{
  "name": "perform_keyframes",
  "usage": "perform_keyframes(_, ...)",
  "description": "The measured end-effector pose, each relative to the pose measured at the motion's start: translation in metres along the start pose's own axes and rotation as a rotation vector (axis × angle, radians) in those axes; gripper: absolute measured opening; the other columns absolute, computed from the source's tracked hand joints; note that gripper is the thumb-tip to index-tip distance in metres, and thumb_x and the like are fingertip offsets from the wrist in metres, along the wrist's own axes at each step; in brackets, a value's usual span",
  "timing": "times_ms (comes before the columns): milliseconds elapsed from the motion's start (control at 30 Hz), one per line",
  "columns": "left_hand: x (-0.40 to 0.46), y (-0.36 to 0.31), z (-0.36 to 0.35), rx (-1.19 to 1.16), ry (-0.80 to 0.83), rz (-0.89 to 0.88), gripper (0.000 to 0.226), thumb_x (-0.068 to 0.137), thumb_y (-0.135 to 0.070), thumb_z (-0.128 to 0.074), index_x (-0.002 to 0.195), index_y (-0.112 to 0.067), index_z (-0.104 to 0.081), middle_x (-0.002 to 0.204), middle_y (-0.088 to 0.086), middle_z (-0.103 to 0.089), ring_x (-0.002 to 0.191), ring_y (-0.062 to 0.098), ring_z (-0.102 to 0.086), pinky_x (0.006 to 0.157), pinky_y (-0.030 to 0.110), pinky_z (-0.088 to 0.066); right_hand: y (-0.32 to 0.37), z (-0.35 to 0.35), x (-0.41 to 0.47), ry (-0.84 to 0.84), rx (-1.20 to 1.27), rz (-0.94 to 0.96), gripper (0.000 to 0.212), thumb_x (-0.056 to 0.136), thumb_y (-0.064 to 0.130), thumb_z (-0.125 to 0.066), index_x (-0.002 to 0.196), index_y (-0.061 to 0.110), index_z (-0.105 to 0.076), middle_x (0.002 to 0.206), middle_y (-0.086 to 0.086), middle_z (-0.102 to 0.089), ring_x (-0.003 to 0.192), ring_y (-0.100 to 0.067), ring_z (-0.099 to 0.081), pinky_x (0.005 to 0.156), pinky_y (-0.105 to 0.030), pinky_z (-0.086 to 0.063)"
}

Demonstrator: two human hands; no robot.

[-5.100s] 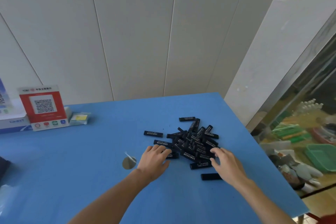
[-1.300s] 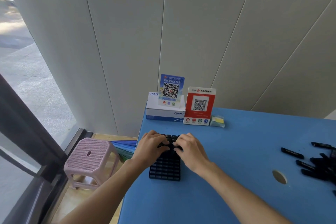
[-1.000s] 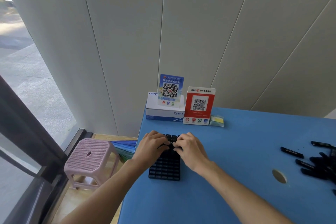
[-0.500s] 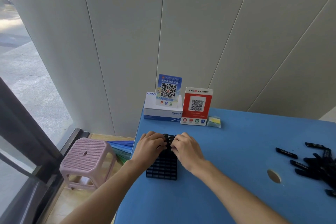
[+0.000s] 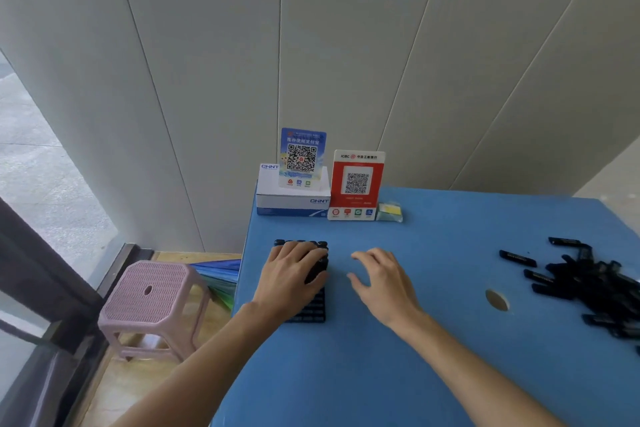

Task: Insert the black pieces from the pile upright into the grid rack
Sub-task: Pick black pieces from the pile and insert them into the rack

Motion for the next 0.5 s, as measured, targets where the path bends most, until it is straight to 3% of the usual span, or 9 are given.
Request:
perform_keyframes(133, -0.001, -0.048, -0.021, -0.024, 0.027, -0.049, 0.039, 0.077, -0.043, -0.06, 0.11, -0.023, -0.064, 0.105, -0.007, -0.064, 0.097, 0.017, -0.058, 0.083, 0.033, -0.045, -0.051, 0.019, -0.038, -0.004, -0.029, -0.16, 0.038, 0.09, 0.035, -0.056, 0.125, 0.02, -0.053, 0.114, 0.002, -0.056, 0.111, -0.018, -0.048, 0.085, -0.029, -0.044)
perform_keyframes(333, -0.006, -0.131, -0.063, -0.013, 0.101, -0.114, 0.039, 0.072, -0.041, -0.074, 0.106, -0.024, -0.065, 0.099, -0.007, -0.066, 0.088, 0.018, -0.064, 0.079, 0.034, -0.049, -0.131, 0.064, -0.116, -0.003, -0.068, -0.324, 0.04, 0.093, 0.036, -0.05, 0.129, 0.02, -0.049, 0.12, 0.001, -0.054, 0.114, -0.019, -0.049, 0.088, -0.031, -0.044)
perform_keyframes(500, -0.002, -0.222, -0.094, -0.007, 0.174, -0.14, 0.037, 0.073, -0.047, -0.059, 0.104, -0.027, -0.065, 0.097, -0.009, -0.067, 0.086, 0.015, -0.064, 0.077, 0.032, -0.05, -0.21, 0.113, -0.191, -0.059, -0.067, -0.422, 0.041, 0.094, 0.037, -0.049, 0.131, 0.02, -0.047, 0.119, 0.001, -0.054, 0.115, -0.018, -0.048, 0.088, -0.031, -0.046)
Point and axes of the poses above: each hand's wrist, its own x-axis towards the middle knuckle, its own z-axis out of the back of the hand, y = z × x, the point moved 8 cm from there along x, towards the middle knuckle
